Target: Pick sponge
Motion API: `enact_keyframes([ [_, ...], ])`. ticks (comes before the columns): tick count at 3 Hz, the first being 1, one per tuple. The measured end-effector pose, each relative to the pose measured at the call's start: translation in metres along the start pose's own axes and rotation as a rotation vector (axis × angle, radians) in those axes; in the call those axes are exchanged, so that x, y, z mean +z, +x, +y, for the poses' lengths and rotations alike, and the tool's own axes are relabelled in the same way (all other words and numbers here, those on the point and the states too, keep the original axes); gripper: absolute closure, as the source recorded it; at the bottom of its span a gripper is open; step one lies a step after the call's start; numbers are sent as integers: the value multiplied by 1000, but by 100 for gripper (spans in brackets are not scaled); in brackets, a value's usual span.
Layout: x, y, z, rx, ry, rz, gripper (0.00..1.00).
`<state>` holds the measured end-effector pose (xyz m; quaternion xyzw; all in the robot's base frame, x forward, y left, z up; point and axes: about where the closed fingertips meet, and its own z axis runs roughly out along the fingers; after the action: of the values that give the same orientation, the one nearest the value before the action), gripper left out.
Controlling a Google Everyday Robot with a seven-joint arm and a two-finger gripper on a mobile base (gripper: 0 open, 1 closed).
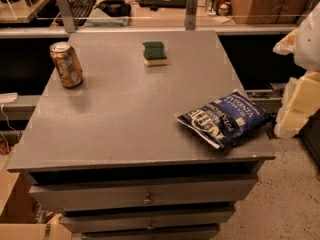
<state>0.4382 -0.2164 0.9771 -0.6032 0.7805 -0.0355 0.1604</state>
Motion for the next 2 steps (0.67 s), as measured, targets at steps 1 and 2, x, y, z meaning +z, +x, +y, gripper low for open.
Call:
enact_keyframes([
  [1, 0, 0, 0, 0, 0, 0, 0],
  [2, 21, -19, -21, 13, 16, -44, 0],
])
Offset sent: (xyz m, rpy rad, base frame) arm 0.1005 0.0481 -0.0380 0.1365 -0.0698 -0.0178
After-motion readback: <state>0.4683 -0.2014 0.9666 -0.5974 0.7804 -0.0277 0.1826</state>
